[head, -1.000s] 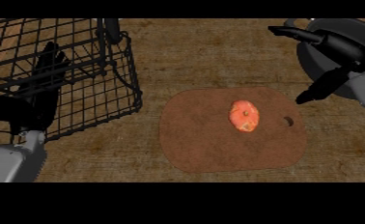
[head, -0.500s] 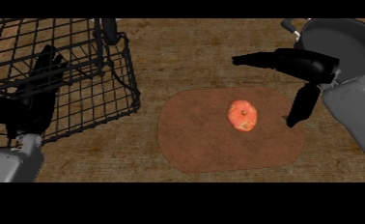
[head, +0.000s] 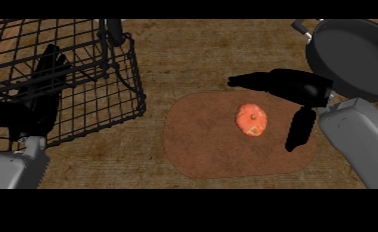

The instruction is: Pick the squash from the cutting board and place it in the pot

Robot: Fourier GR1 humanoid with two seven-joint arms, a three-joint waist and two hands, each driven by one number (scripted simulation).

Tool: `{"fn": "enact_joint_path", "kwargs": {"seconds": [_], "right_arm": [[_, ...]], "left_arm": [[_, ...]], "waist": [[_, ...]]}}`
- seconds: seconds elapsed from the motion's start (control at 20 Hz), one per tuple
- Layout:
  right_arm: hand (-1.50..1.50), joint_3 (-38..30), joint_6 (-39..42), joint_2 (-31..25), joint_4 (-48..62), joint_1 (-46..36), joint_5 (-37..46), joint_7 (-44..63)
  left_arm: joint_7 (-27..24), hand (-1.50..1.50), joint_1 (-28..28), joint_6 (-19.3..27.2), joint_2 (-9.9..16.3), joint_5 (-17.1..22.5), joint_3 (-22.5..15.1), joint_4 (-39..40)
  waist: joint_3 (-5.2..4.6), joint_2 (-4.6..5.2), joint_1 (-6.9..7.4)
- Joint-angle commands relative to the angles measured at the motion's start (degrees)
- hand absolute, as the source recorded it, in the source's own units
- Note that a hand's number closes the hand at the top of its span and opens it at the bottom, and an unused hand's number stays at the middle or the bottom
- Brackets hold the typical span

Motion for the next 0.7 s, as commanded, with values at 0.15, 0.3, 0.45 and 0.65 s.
{"fn": "enact_joint_path", "kwargs": {"seconds": [0.15,0.3,0.45,0.65], "right_arm": [[-1.5,0.8,-2.2,1.6,0.7,3.0,8.8,1.3],[-1.5,0.6,-5.5,3.3,6.9,1.9,14.0,-3.3],[-1.5,-1.2,-2.6,6.2,4.4,3.0,14.8,-2.3],[-1.5,-2.2,-3.6,5.8,4.6,5.0,18.0,-6.2]], "left_arm": [[0.6,0.0,-4.5,-0.6,-3.4,-2.1,0.7,4.4],[3.0,0.0,-0.7,-2.8,-1.8,-1.8,1.9,-1.7],[0.9,0.0,-0.7,-2.4,-4.4,-5.1,2.7,0.1],[2.8,0.0,-1.1,-4.5,-4.7,-4.3,4.9,-0.2]], "waist": [[0.21,0.33,-0.35],[0.23,0.34,0.43],[0.22,0.27,0.14],[0.22,0.27,0.07]]}}
